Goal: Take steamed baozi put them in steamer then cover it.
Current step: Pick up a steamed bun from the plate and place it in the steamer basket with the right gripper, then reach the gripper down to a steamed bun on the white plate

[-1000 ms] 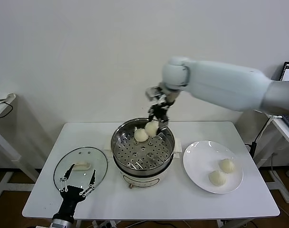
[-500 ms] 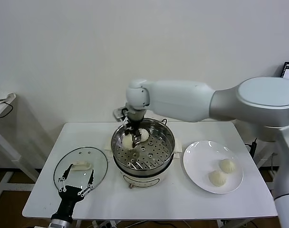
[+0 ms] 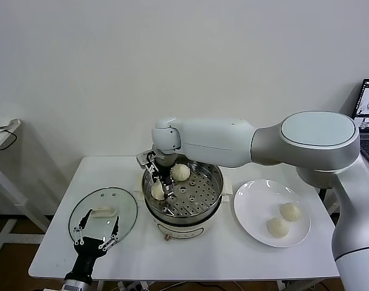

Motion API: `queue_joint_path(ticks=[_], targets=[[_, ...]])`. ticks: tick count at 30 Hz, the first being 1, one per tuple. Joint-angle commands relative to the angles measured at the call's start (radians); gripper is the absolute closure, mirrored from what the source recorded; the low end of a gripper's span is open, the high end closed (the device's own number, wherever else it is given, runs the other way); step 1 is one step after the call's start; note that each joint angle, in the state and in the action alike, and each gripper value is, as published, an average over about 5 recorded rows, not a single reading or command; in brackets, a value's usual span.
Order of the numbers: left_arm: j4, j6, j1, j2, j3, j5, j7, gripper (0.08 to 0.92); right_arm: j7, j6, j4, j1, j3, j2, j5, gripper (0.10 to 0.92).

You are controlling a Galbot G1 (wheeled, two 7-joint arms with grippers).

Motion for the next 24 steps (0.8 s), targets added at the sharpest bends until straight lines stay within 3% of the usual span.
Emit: queue_joint_path(ticks=[1, 10, 16, 24], targets=[[-0.001, 0.001, 0.0, 0.0, 0.0, 0.0, 0.0, 0.177, -0.001, -0.004, 0.075, 0.023, 0.006, -0.063, -0.016, 0.204], [-0.003, 0.003, -0.004, -0.003, 0.008, 0.004, 0.001, 0.177, -0.18, 0.136, 0.322, 0.172, 0.13, -0.519, -0.122, 0.203], [0.001, -0.003, -0.001, -0.002, 0.006, 0.012, 0.001, 0.177, -0.287, 0.23, 0.276, 0.143, 0.162, -0.812, -0.197, 0.203], [-0.002, -0.005, 0.012, -0.008, 0.002, 0.018, 0.0, 0.177, -0.293, 0.297, 0.184, -0.232, 0.328, -0.971, -0.364, 0.203]])
